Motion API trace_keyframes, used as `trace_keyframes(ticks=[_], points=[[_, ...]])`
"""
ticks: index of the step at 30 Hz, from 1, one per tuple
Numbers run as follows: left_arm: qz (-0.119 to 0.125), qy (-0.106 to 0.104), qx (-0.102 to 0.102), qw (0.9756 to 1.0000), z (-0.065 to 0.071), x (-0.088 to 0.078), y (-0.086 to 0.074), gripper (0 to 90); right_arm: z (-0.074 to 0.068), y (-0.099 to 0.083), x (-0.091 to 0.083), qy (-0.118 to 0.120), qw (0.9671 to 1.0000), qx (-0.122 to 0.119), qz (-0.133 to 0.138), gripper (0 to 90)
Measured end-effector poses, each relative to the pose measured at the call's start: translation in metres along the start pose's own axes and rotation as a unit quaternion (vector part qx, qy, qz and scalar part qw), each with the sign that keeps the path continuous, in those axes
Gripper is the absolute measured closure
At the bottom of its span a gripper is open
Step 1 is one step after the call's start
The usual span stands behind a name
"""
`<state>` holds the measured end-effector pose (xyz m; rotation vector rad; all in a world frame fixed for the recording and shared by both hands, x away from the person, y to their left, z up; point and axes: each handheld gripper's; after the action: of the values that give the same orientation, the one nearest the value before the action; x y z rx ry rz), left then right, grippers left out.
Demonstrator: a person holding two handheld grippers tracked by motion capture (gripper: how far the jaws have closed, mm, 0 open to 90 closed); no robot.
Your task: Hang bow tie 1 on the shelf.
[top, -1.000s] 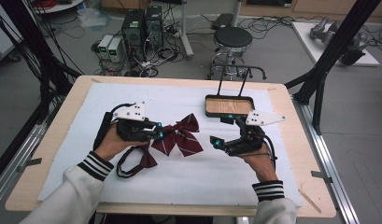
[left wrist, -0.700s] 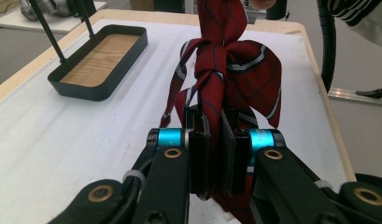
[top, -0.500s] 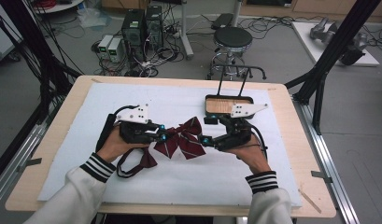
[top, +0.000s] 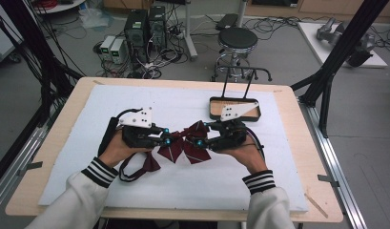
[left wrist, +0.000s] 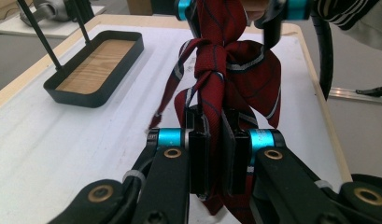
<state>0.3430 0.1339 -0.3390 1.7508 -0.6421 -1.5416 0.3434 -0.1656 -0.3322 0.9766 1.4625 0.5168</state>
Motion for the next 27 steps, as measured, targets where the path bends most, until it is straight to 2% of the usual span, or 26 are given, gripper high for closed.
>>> trace_keyframes(ticks=[4, 10, 14, 15, 21, 24, 27], points=[[-0.006, -0.001, 0.007, 1.0, 0.0012, 0.0003, 0.0004, 82.7, -0.0004, 0.0005, 0.0012, -0.001, 0.9999, -0.009, -0.006, 61.6], [-0.009, -0.008, 0.015, 0.9998, 0.0029, 0.0028, 0.0012, 82.7, 0.0001, -0.0002, 0.0019, 0.007, 0.9999, 0.001, -0.014, 65.6], [-0.013, -0.009, 0.017, 0.9997, 0.0029, 0.0042, 0.0017, 82.7, 0.0011, 0.0002, 0.0029, 0.001, 0.9998, 0.0, -0.022, 80.9], [-0.012, -0.009, 0.016, 0.9998, 0.0029, 0.0046, 0.0017, 82.7, 0.0007, -0.0001, 0.0027, 0.002, 0.9996, 0.005, -0.027, 83.5], [-0.009, -0.009, 0.008, 0.9999, 0.0017, 0.005, 0.0008, 81.7, 0.0004, 0.0003, 0.0029, 0.003, 0.9996, 0.01, -0.025, 86.4], [-0.011, -0.01, 0.001, 0.9999, 0.0009, 0.0053, 0.0003, 77.2, 0.0005, 0.0007, 0.003, 0.003, 0.9996, 0.011, -0.024, 86.5], [-0.013, -0.002, -0.013, 0.9998, 0.0001, 0.006, -0.0011, 64.2, 0.0004, 0.001, 0.0029, -0.001, 0.9997, 0.01, -0.022, 86.6]])
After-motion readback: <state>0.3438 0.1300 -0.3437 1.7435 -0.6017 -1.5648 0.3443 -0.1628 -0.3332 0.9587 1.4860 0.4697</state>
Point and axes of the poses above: each handheld gripper's, and its own axes: x roughly forward along the jaws, y roughly out of its top, z roughly to its right, and after that the axes turned 13 degrees about -z, right-handed
